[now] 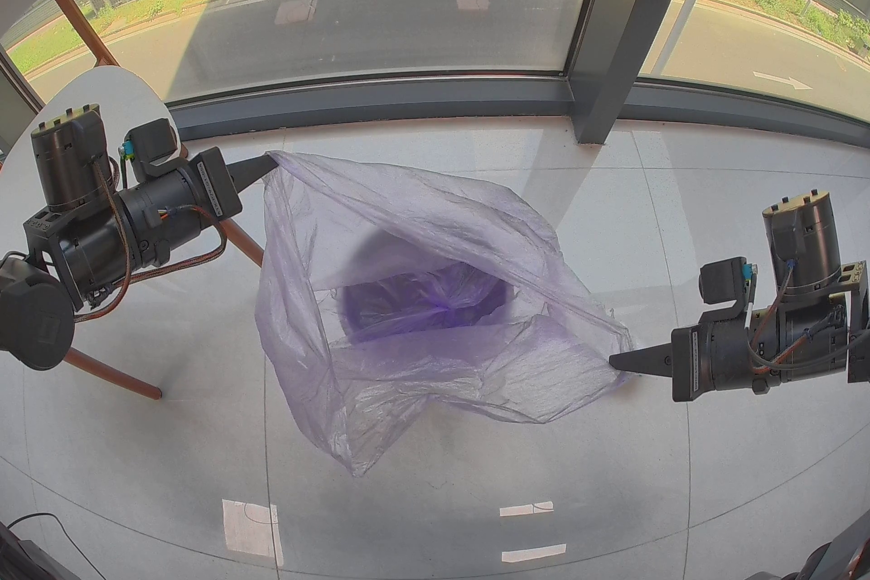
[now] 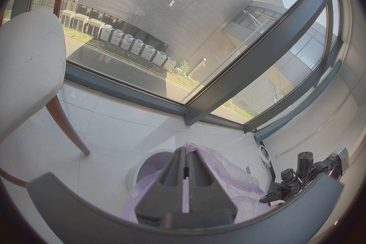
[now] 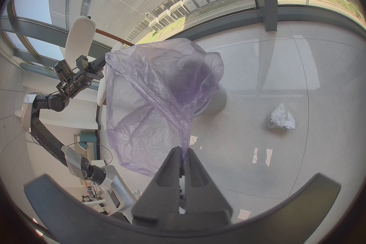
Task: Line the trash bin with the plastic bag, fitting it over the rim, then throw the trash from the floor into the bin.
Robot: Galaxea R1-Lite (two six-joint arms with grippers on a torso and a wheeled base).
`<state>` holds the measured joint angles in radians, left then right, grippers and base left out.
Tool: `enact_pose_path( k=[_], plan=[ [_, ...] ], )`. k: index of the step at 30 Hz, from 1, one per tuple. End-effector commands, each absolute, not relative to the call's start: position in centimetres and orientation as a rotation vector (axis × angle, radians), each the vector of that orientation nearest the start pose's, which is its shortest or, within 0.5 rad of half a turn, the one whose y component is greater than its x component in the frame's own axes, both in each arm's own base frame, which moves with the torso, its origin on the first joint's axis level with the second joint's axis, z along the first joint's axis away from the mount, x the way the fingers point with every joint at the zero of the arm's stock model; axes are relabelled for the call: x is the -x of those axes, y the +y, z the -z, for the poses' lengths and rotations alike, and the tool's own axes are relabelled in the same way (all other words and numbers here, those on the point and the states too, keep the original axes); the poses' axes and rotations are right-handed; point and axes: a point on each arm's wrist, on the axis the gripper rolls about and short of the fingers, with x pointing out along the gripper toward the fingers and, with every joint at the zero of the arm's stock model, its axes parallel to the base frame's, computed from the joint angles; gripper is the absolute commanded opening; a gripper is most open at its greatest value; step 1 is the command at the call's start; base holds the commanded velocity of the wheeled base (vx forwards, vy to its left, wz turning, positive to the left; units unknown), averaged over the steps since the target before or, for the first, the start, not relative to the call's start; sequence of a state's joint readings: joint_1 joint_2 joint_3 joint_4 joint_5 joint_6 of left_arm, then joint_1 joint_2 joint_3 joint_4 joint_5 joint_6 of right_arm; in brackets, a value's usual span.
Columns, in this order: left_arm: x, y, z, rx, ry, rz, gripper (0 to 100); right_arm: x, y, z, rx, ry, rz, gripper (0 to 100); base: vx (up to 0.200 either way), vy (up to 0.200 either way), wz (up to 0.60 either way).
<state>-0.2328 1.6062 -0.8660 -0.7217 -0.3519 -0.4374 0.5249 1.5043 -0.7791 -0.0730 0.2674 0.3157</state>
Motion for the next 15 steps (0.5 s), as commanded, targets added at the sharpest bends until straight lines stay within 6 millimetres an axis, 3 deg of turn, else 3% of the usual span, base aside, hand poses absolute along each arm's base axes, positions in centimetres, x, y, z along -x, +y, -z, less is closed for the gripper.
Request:
enact_pose_path(
  k=[1,15],
  plan=[
    [-28.02,-7.46,-23.87,0.425,0.138,0.576,0,-20.82,12.83,-17.52,-0.200,0.789,-0.651,0,0.200,0.000,0.00],
    [-28.05,-7.63,-24.15,0.424,0.128,0.578,0,-20.93,12.80,-17.50,-0.200,0.791,-0.646,0,0.200,0.000,0.00]
  ],
)
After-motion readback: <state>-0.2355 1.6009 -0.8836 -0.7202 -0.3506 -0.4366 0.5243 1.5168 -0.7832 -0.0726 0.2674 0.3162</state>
